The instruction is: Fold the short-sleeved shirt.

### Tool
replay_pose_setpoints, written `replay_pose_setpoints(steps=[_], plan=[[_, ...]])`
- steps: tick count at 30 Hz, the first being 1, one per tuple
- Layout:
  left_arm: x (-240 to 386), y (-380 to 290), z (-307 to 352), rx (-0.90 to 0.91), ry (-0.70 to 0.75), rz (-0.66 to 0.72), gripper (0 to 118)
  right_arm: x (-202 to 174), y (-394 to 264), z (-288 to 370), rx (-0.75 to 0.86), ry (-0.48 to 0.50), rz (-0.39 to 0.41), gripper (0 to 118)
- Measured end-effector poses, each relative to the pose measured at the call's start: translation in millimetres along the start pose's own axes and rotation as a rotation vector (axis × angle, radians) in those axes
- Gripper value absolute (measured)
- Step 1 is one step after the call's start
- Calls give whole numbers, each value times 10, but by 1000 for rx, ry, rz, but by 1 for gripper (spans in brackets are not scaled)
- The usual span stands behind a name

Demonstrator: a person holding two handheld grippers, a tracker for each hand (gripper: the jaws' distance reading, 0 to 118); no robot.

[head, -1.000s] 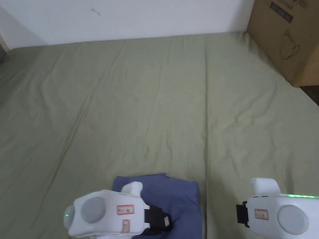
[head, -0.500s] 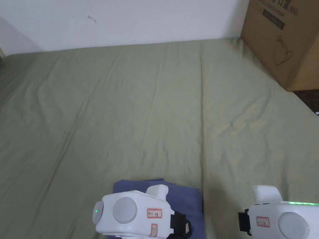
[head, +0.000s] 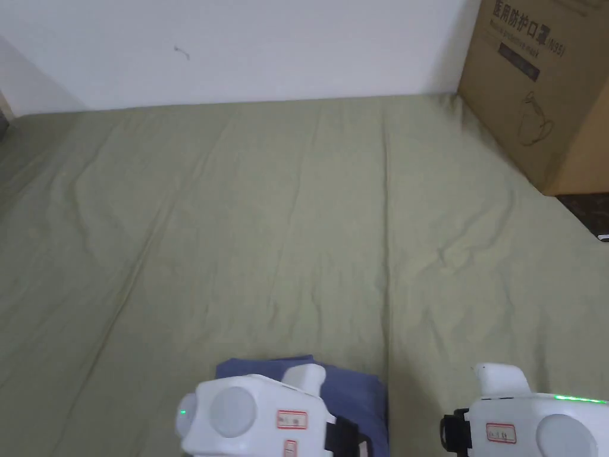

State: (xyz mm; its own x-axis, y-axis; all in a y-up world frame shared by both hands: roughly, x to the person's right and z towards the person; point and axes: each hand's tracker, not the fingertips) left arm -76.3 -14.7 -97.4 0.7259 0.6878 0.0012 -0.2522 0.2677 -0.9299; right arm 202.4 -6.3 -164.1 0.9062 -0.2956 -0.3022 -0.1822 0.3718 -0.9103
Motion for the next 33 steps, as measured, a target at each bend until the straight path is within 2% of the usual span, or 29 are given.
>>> replay_pose_setpoints(steps=[2,4,9,12,14,15,16,17,18,19,20,21,22,28,33], plan=[[-141,-35,365,81,-8,21,4,-76,39,19,6,67,-8,0],[-371,-123,743,166,-27,74,4,-240,86,28,20,118,25,0],[-957,-457,1321,326,-40,278,4,-782,151,-121,-3,167,196,0],[-1165,-659,1436,353,5,329,4,-1045,161,-353,-42,210,246,0],[-1255,-742,1430,361,24,364,4,-1123,164,-583,-70,205,251,0],[-1299,-758,1409,351,26,385,5,-1162,157,-709,-91,173,254,0],[-1340,-779,1387,341,20,406,6,-1186,131,-838,-99,106,296,0],[-1465,-769,1362,337,16,412,15,-1215,111,-904,-108,69,320,0],[-1497,-761,1338,328,15,425,32,-1254,90,-931,-97,74,334,0],[-1517,-750,1307,321,5,437,56,-1302,74,-988,-90,76,346,0],[-1528,-736,1269,319,-6,435,88,-1288,101,-905,-92,66,357,0],[-1447,-696,1261,316,-14,426,105,-1296,115,-906,-98,65,374,0],[-1438,-665,1235,318,-30,415,113,-1282,125,-924,-101,71,379,0],[-1607,-396,917,301,-140,392,113,-1107,171,-912,-120,139,247,0],[-1775,-263,676,316,-326,432,113,-1122,172,-899,-119,137,244,0]])
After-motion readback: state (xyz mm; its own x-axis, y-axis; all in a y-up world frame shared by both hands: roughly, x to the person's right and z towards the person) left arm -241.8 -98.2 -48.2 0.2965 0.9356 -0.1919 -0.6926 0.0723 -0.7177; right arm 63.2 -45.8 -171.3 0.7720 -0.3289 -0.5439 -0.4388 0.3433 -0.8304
